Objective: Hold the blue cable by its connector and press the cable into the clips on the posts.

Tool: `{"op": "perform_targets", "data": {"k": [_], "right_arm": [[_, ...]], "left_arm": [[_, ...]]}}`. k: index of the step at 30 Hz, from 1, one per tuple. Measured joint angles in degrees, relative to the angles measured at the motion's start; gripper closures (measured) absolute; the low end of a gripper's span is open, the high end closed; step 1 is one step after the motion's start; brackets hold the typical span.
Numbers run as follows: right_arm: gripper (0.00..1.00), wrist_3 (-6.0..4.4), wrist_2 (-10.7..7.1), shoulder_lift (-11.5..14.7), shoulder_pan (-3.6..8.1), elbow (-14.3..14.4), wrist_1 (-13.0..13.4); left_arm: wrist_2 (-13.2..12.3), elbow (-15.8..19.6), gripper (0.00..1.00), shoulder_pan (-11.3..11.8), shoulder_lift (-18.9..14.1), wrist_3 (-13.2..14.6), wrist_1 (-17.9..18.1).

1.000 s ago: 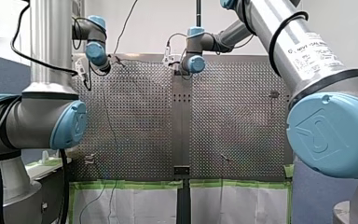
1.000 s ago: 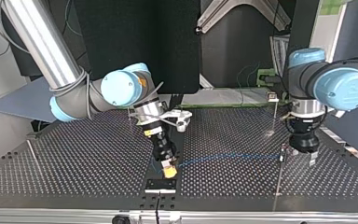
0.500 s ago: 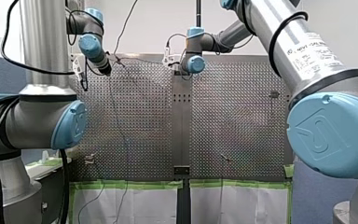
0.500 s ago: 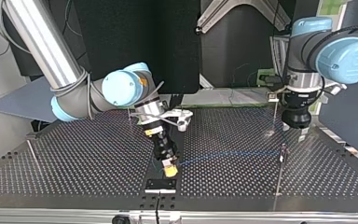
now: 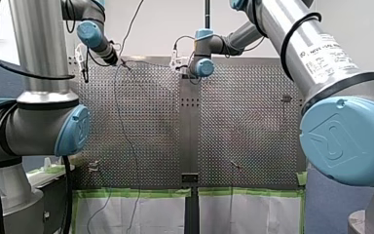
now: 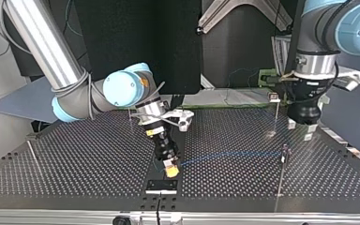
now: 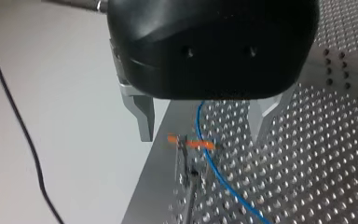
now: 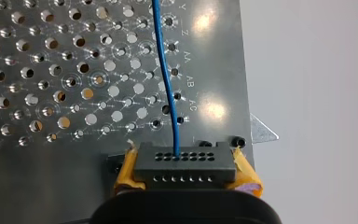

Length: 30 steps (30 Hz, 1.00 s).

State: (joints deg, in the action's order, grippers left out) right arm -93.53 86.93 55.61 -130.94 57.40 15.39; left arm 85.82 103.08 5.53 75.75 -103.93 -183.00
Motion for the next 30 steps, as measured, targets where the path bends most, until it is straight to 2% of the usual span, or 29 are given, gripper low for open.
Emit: {"op": "perform_targets", "data": {"k": [6,12,17,30], "right_arm": [[1.00,0.00,0.00,-0.01,0.00,0.01,-0.03],[1.00,0.00,0.00,-0.01,-0.04,0.02,-0.08],[1.00,0.00,0.00,-0.03,-0.05,0.02,-0.09],[1.00,0.00,0.00,-0.09,-0.07,0.03,-0.09]], "left_arm": [[-1.88,-0.10,0.00,-0.63,0.81,3.06,0.00],[-1.91,-0.22,0.00,-1.26,2.00,5.86,0.40],[-1.33,-0.25,0.00,-1.40,1.82,8.24,2.25],[-1.06,-0.51,0.00,-1.58,1.98,8.96,3.72]]}}
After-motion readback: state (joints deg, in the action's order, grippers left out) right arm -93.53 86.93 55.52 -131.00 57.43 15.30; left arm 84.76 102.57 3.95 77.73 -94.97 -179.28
